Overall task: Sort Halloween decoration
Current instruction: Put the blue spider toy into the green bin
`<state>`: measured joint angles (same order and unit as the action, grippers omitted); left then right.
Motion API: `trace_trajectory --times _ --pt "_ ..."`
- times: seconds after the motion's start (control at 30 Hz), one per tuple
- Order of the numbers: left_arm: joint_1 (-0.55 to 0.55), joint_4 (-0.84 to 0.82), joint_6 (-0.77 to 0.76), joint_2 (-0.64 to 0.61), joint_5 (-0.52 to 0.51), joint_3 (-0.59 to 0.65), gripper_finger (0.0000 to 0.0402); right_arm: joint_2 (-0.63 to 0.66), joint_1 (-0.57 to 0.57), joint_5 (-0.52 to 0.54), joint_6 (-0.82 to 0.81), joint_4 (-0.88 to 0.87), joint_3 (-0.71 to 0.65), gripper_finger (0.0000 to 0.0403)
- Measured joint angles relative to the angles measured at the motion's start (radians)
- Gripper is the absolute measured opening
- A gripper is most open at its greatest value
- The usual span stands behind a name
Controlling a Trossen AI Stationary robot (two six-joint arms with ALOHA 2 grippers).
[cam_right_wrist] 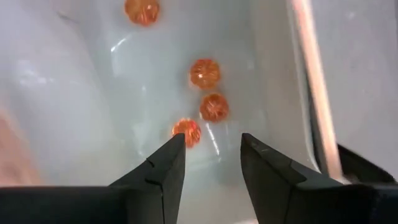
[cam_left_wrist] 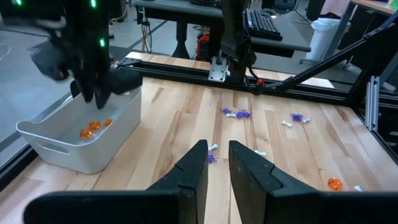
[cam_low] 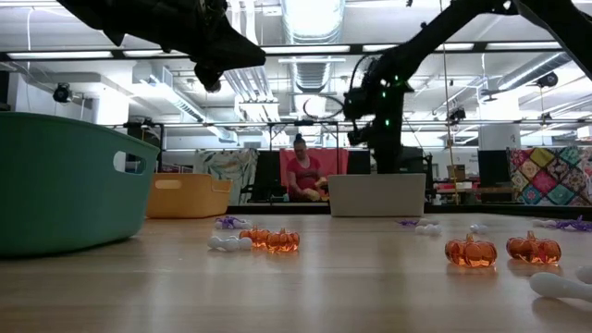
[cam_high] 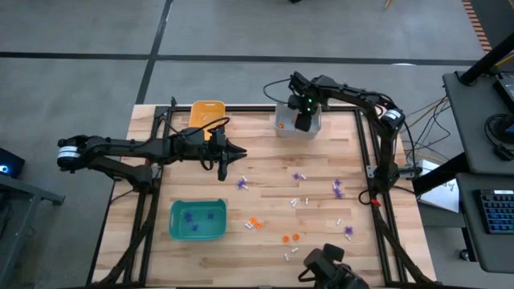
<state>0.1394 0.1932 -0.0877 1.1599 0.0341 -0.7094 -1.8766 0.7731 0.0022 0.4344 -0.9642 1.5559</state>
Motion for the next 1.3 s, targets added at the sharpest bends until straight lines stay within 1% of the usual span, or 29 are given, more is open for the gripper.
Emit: trace_trajectory --times 0.2,0.4,0.63,0.77,0.9,1.03,1.17,1.3 --pt "0.000 0.000 -0.020 0.000 0.000 0.000 0.0047 0.051 -0.005 -0.007 -0.116 -0.159 0.112 0.0144" --pt "0.000 -0.006 -0.060 0.003 0.001 0.000 0.0047 0.141 -0.038 -0.020 -0.210 -0.264 0.139 0.0144" --pt "-0.001 -0.032 -0.117 0.015 0.001 -0.001 0.0047 0.287 -0.120 -0.179 -0.309 -0.287 0.056 0.0136" --pt "-0.002 -0.044 -0.147 0.049 0.012 -0.001 0.0047 0.375 -0.198 -0.194 -0.366 -0.279 -0.024 0.0131" --pt "-0.002 -0.061 -0.170 0.090 0.063 -0.001 0.0047 0.462 -0.290 -0.193 -0.440 -0.222 -0.130 0.0130" --pt "-0.002 -0.098 -0.204 0.128 0.063 -0.001 0.0047 0.548 -0.385 -0.194 -0.520 -0.123 -0.249 0.0132" --pt "-0.002 -0.124 -0.233 0.155 0.063 -0.001 0.0047 0.618 -0.472 -0.193 -0.580 0.027 -0.374 0.0128" --pt "-0.002 -0.153 -0.253 0.168 0.063 -0.001 0.0047 0.659 -0.537 -0.194 -0.628 0.197 -0.488 0.0123"
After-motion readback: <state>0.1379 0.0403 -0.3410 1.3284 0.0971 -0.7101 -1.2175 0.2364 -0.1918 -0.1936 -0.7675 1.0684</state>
